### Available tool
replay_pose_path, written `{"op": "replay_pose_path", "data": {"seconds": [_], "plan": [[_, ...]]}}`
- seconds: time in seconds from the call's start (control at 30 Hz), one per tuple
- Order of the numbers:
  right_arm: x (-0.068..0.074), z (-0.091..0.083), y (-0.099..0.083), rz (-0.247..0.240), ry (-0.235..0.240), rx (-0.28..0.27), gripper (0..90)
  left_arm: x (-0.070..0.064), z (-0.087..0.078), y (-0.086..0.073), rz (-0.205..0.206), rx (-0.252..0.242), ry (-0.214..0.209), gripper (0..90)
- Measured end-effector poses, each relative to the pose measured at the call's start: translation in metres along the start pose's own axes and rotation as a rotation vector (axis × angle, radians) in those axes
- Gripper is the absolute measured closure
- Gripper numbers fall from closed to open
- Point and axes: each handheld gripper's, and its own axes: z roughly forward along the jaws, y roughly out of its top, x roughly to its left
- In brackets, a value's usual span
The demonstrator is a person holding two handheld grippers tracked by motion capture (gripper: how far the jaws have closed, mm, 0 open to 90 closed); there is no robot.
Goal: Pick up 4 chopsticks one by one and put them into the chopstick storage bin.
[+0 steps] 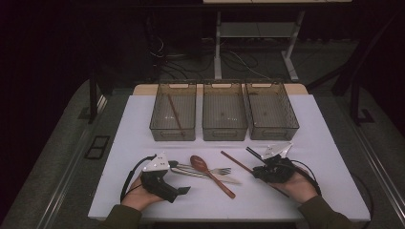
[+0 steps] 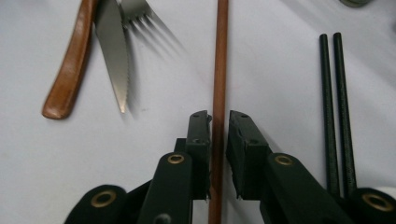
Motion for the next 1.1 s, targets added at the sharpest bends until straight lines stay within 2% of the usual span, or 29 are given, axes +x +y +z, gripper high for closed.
{"op": "replay_pose_path", "data": {"seconds": [0.37, 0.87, 1.03, 1.1], "plan": [[0.0038, 0.0013, -0.0005, -0.049, -0.035, 0.005, 83.6, -0.0003, 0.0006, 0.0, 0.002, 0.004, -0.002, 0.0], [-0.0003, 0.0, 0.0014, -0.001, -0.024, 0.012, 84.6, -0.0007, -0.0001, 0.0002, 0.002, 0.0, -0.003, 0.0], [-0.003, -0.0045, 0.0015, 0.02, -0.017, -0.005, 84.6, -0.0006, -0.0003, 0.0002, 0.002, -0.001, -0.003, 0.0], [-0.0035, -0.0062, 0.0021, 0.014, -0.015, -0.011, 84.6, -0.0005, -0.0003, 0.0003, 0.002, -0.001, -0.003, 0.0]]}}
